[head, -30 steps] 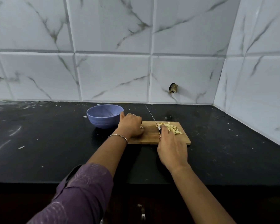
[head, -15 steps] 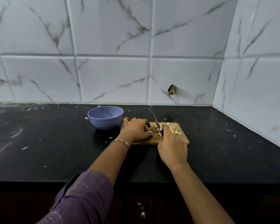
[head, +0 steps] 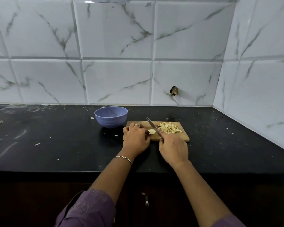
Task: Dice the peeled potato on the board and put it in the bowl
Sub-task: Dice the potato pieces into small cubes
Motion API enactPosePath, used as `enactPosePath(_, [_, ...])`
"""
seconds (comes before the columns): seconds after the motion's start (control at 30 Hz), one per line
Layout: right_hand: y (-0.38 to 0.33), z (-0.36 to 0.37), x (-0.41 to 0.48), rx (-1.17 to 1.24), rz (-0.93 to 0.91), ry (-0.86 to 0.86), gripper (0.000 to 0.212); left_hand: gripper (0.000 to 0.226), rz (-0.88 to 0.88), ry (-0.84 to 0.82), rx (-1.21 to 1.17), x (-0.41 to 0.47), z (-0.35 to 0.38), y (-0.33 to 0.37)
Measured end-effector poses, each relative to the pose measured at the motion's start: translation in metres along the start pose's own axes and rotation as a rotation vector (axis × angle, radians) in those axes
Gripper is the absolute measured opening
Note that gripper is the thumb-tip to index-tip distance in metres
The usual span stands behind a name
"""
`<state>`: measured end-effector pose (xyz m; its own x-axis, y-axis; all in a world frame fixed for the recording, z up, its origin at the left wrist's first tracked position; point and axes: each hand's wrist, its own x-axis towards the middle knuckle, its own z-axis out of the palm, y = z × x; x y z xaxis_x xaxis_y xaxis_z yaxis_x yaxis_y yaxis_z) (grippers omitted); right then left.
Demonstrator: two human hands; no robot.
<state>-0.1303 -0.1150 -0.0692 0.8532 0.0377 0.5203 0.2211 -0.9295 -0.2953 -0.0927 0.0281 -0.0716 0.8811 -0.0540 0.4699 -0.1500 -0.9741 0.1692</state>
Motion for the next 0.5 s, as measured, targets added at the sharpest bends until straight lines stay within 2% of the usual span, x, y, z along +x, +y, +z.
enactPosePath(0.2, [0.002, -0.005, -0.013, -0.032, -0.009, 0.016, 0.042, 0.04, 0.044, -0.04, 0.083, -0.012, -0.005, 0.006])
enactPosePath(0.5, [0.001, -0.004, -0.018, -0.016, -0.02, 0.049, 0.04, 0.038, 0.035, -0.082, 0.089, -0.014, -0.011, 0.01])
